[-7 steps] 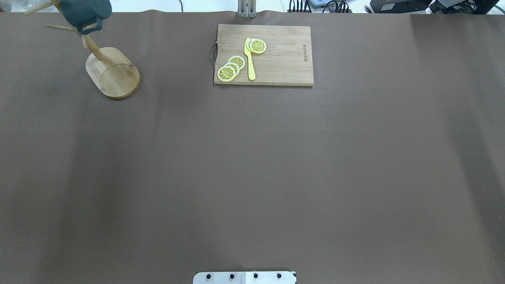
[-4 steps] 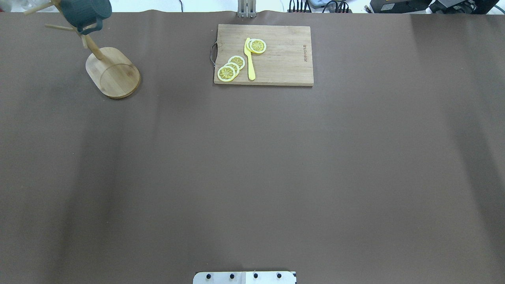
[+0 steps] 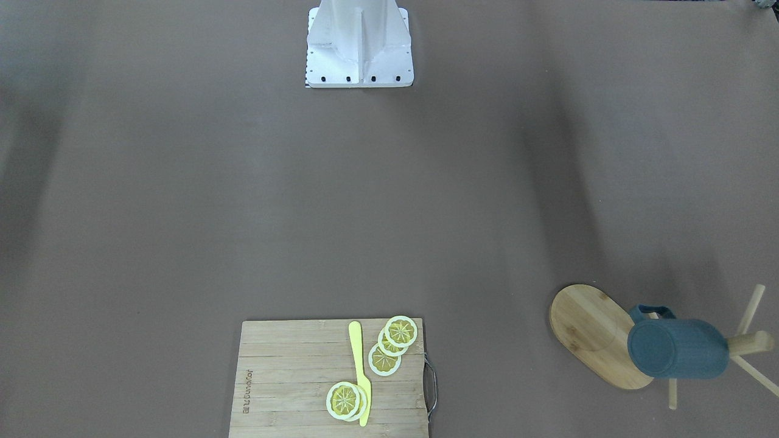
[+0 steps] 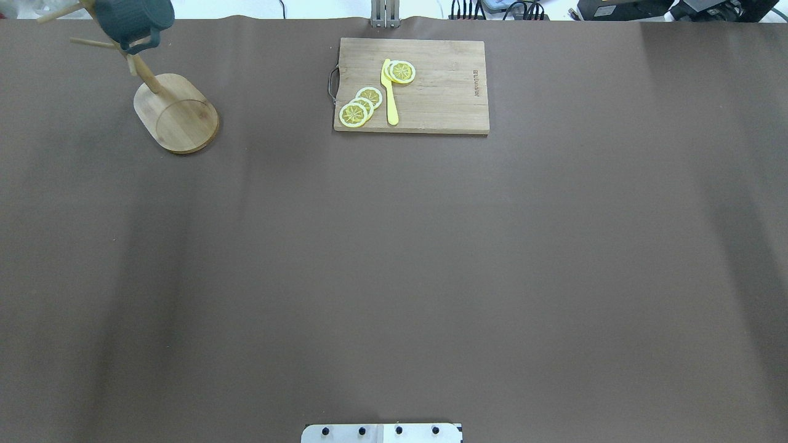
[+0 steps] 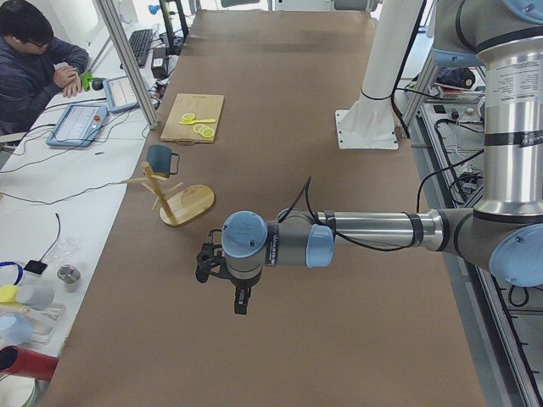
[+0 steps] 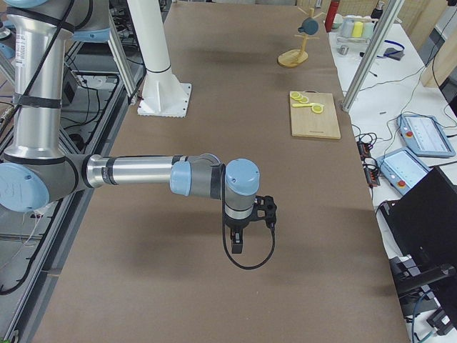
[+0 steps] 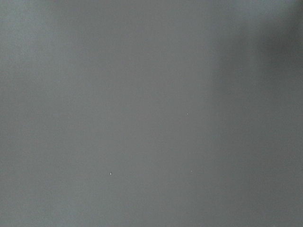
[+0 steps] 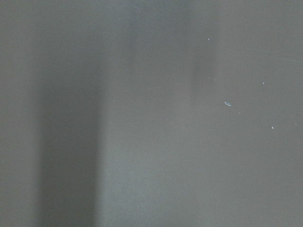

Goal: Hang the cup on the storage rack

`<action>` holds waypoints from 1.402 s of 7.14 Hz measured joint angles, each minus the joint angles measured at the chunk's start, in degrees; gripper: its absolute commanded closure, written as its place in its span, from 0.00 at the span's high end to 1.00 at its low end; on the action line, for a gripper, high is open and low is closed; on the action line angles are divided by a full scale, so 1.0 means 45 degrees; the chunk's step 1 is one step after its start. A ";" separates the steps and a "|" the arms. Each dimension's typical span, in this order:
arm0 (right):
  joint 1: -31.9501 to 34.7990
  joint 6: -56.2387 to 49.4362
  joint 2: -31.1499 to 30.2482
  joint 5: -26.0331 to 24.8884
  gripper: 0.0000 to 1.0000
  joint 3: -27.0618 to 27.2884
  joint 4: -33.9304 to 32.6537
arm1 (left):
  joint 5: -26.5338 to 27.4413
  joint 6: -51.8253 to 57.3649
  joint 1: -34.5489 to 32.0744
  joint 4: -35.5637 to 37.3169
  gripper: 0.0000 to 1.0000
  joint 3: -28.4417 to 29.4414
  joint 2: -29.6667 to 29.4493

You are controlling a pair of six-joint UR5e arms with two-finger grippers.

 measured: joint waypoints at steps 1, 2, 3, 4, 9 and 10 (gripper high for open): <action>-0.0002 0.0019 -0.0055 -0.0005 1.00 -0.0015 0.0002 | 0.0007 0.0000 0.0005 0.0008 0.99 -0.0008 0.0002; -0.0005 0.0053 -0.0083 -0.0011 1.00 -0.0038 -0.0004 | 0.0010 0.0000 0.0010 0.0018 0.99 0.0001 0.0017; -0.0005 0.0082 -0.0091 0.0000 1.00 -0.0054 -0.0008 | 0.0006 0.0000 0.0019 0.0014 0.99 0.0000 0.0111; -0.0005 0.0093 -0.0096 0.0020 1.00 -0.0067 -0.0009 | 0.0003 0.0000 0.0026 -0.0001 0.99 -0.0011 0.0256; -0.0005 0.0061 -0.0193 0.0059 1.00 -0.0085 -0.0025 | 0.0029 0.0000 0.0031 -0.0004 0.99 -0.0033 0.0522; -0.0005 0.0069 -0.0206 0.0046 1.00 -0.0085 -0.0018 | 0.0030 0.0000 0.0023 -0.0004 0.99 -0.0042 0.0527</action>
